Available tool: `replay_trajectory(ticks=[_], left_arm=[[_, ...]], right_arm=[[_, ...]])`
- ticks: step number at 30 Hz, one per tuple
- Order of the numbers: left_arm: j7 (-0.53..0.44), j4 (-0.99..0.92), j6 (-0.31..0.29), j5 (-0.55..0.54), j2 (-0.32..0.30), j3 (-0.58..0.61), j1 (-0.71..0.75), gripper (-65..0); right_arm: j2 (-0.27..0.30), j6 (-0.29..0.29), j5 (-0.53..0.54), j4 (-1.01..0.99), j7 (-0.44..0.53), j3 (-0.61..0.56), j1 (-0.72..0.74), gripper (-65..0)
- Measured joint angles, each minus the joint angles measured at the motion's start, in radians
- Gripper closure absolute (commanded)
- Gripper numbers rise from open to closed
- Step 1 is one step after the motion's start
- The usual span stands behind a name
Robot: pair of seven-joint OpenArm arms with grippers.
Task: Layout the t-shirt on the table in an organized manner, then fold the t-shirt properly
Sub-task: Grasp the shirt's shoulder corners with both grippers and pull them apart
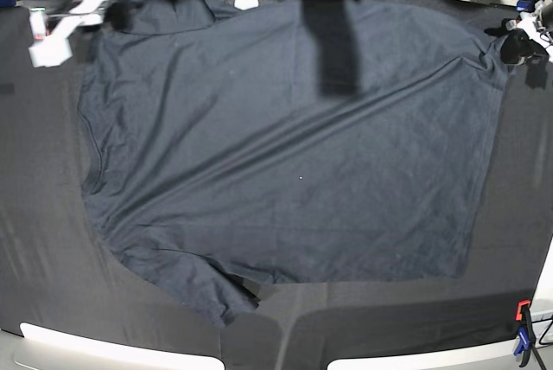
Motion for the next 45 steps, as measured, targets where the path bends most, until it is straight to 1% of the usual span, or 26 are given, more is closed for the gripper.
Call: replay_trajectory(ticks=[2, 6, 7, 12, 15, 17, 19, 20, 24, 27, 29, 31, 35, 39, 45], left_arm=[[0.0, 0.0, 0.0, 0.0, 0.0, 0.0, 0.0, 0.0], [0.0, 0.0, 0.0, 0.0, 0.0, 0.0, 0.0, 0.0], [0.0, 0.0, 0.0, 0.0, 0.0, 0.0, 0.0, 0.0], [0.0, 0.0, 0.0, 0.0, 0.0, 0.0, 0.0, 0.0], [0.0, 0.0, 0.0, 0.0, 0.0, 0.0, 0.0, 0.0], [0.0, 0.0, 0.0, 0.0, 0.0, 0.0, 0.0, 0.0], [0.0, 0.0, 0.0, 0.0, 0.0, 0.0, 0.0, 0.0], [0.0, 0.0, 0.0, 0.0, 0.0, 0.0, 0.0, 0.0], [0.0, 0.0, 0.0, 0.0, 0.0, 0.0, 0.0, 0.0], [0.0, 0.0, 0.0, 0.0, 0.0, 0.0, 0.0, 0.0], [0.0, 0.0, 0.0, 0.0, 0.0, 0.0, 0.0, 0.0], [0.0, 0.0, 0.0, 0.0, 0.0, 0.0, 0.0, 0.0], [0.0, 0.0, 0.0, 0.0, 0.0, 0.0, 0.0, 0.0], [0.0, 0.0, 0.0, 0.0, 0.0, 0.0, 0.0, 0.0], [0.0, 0.0, 0.0, 0.0, 0.0, 0.0, 0.0, 0.0]], right_arm=[[-0.008, -0.001, -0.002, 0.0, 0.016, -0.024, 0.0, -35.9], [-0.008, -0.003, 0.023, 0.0, 0.042, -0.052, 0.0, -30.0], [-0.008, -0.003, 0.04, 0.0, 0.043, -0.051, 0.0, -29.6], [-0.008, -0.003, 0.04, 0.0, 0.046, -0.049, 0.0, -29.7], [-0.008, -0.003, 0.048, 0.0, 0.046, -0.019, 0.0, -29.7], [-0.008, -0.003, 0.049, 0.0, 0.024, 0.022, 0.0, -29.7], [-0.008, 0.002, 0.05, 0.0, -0.043, 0.065, 0.0, -29.7], [-0.008, 0.009, 0.046, 0.0, -0.061, 0.08, 0.0, -29.9], [-0.008, 0.024, 0.039, 0.0, -0.06, 0.098, -0.001, -29.9], [-0.008, 0.024, 0.022, 0.0, -0.019, 0.09, 0.0, -29.9], [-0.008, 0.023, -0.045, -0.014, 0.024, 0.076, 0.002, -29.9], [-0.008, 0.019, -0.072, -0.039, 0.04, 0.066, 0.003, -29.9], [-0.005, 0.019, -0.062, -0.078, 0.08, 0.045, 0.018, -29.9], [0.0, 0.015, -0.066, -0.085, 0.084, -0.004, 0.03, -29.9], [0.006, 0.012, -0.015, -0.087, 0.079, -0.071, 0.029, -29.3]])
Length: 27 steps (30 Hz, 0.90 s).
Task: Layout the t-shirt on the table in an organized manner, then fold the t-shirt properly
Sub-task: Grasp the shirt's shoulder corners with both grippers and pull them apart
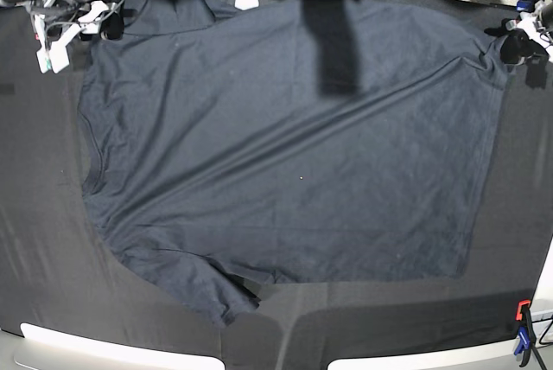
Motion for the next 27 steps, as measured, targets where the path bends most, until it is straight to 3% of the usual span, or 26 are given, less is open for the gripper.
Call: replay_trajectory(ticks=[12, 19, 22, 27], left_arm=[[0.0, 0.0, 0.0, 0.0, 0.0, 0.0, 0.0, 0.0], [0.0, 0.0, 0.0, 0.0, 0.0, 0.0, 0.0, 0.0], [0.0, 0.0, 0.0, 0.0, -0.009, -0.004, 0.0, 0.0], [0.003, 0.014, 0.0, -0.094, -0.008, -0.115, 0.0, 0.0]], right_arm=[[-0.011, 0.039, 0.023, -0.005, 0.046, -0.012, 0.01, 0.0], [-0.012, 0.039, 0.024, -0.005, 0.045, -0.005, 0.01, 0.0], [-0.011, 0.041, 0.024, 0.002, -0.001, 0.035, 0.01, 0.0], [-0.01, 0.061, 0.026, 0.051, -0.032, 0.14, 0.008, 0.0]])
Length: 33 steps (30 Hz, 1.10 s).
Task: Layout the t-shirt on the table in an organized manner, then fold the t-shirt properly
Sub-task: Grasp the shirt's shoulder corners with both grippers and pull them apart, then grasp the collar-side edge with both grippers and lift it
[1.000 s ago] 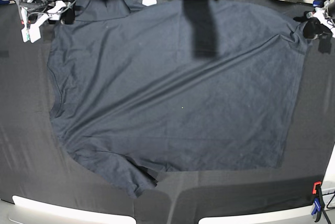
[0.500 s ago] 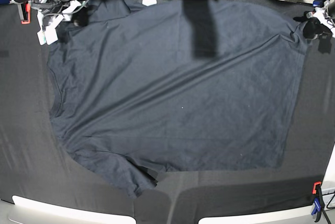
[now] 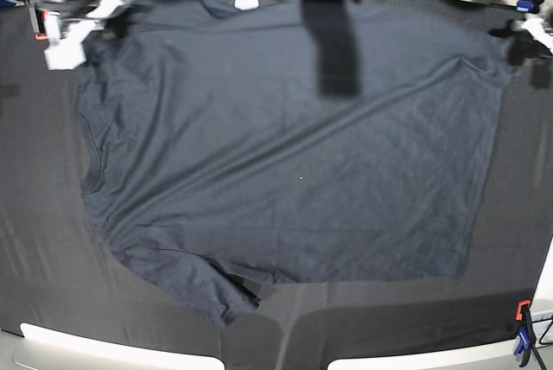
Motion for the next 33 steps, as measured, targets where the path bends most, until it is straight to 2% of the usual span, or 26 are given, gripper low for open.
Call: replay_trajectory(ticks=[4, 9, 13, 19, 22, 26, 27, 30, 31, 33], left_arm=[[0.0, 0.006, 0.0, -0.018, 0.0, -0.053, 0.0, 0.0], [-0.033, 0.006, 0.0, -0.019, 0.0, -0.053, 0.0, 0.0], [-0.091, 0.005, 0.0, -0.006, 0.001, -0.058, -0.012, 0.0], [-0.198, 0.005, 0.0, 0.116, 0.037, -0.021, -0.116, 0.0], [-0.2, 0.005, 0.0, 0.154, 0.05, 0.029, -0.14, 0.0], [-0.179, 0.005, -0.003, 0.148, 0.049, 0.04, -0.144, 0.0], [-0.153, 0.005, -0.003, 0.147, 0.047, 0.038, -0.143, -5.1], [-0.039, 0.005, 0.0, 0.13, 0.037, 0.037, -0.141, -26.1], [0.002, 0.005, 0.0, 0.111, 0.037, 0.037, -0.141, -28.6], [0.073, 0.005, 0.0, 0.061, 0.039, 0.037, -0.137, -28.8]], right_arm=[[0.004, 0.001, 0.009, 0.004, 0.0, 0.016, 0.0, 0.0], [0.064, 0.003, 0.122, 0.004, 0.004, 0.016, 0.017, 0.0], [0.09, 0.003, 0.103, 0.004, 0.013, 0.019, 0.111, 0.0], [0.096, 0.003, 0.109, 0.002, 0.017, -0.005, 0.262, 0.0], [0.096, 0.003, 0.101, -0.034, 0.017, -0.053, 0.298, 0.0], [0.096, 0.003, 0.073, -0.043, 0.018, -0.12, 0.32, 0.0], [0.095, 0.003, 0.064, -0.043, 0.018, -0.131, 0.322, 0.0], [0.095, 0.003, 0.056, -0.043, 0.018, -0.145, 0.321, 0.0], [0.095, 0.003, 0.055, -0.043, 0.017, -0.145, 0.321, 0.0], [0.095, 0.003, 0.055, -0.043, 0.018, -0.145, 0.321, 0.0]])
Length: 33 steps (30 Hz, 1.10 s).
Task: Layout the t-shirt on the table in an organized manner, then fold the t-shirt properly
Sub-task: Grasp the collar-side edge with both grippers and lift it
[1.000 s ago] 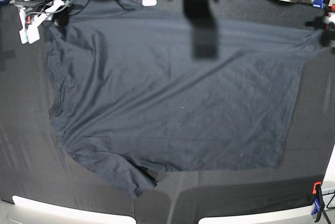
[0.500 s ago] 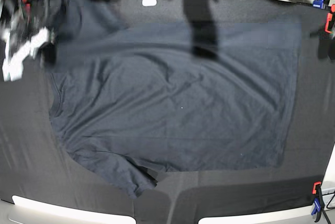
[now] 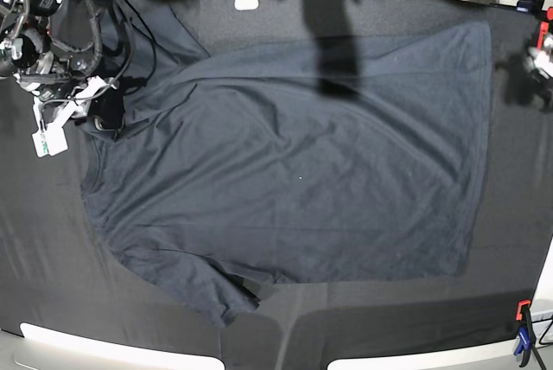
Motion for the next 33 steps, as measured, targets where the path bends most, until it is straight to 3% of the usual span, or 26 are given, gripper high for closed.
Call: replay_trajectory(ticks=[2, 7, 12, 18, 23, 29, 33], left_arm=[[0.01, 0.0, 0.0, -0.049, -0.001, 0.0, 0.021, -28.8], [0.002, -0.001, 0.0, -0.038, 0.023, -0.001, 0.117, -28.8], [-0.091, -0.001, 0.0, 0.061, 0.09, 0.0, 0.15, -28.8], [-0.095, -0.001, 0.0, 0.068, 0.134, 0.0, 0.153, -28.8], [-0.129, -0.001, -0.003, 0.232, 0.134, 0.0, 0.153, -28.8], [-0.042, -0.001, -0.01, 0.077, 0.133, 0.0, 0.154, -28.8], [-0.023, -0.001, -0.015, 0.075, 0.133, 0.0, 0.156, -28.8]], right_arm=[[0.0, 0.0, 0.0, 0.0, 0.0, 0.0, 0.0, 0.0], [-0.002, 0.0, -0.001, 0.0, 0.0, 0.0, 0.0, 0.0], [-0.002, 0.0, 0.0, 0.0, 0.0, -0.001, 0.0, 0.0], [-0.002, 0.0, -0.002, 0.0, 0.0, -0.001, 0.0, 0.0], [-0.002, 0.0, -0.003, 0.0, 0.0, -0.001, 0.0, 0.0], [-0.002, 0.0, -0.003, 0.0, 0.0, -0.001, 0.0, 0.0], [-0.002, 0.0, -0.003, 0.0, 0.0, -0.001, 0.0, 0.0]])
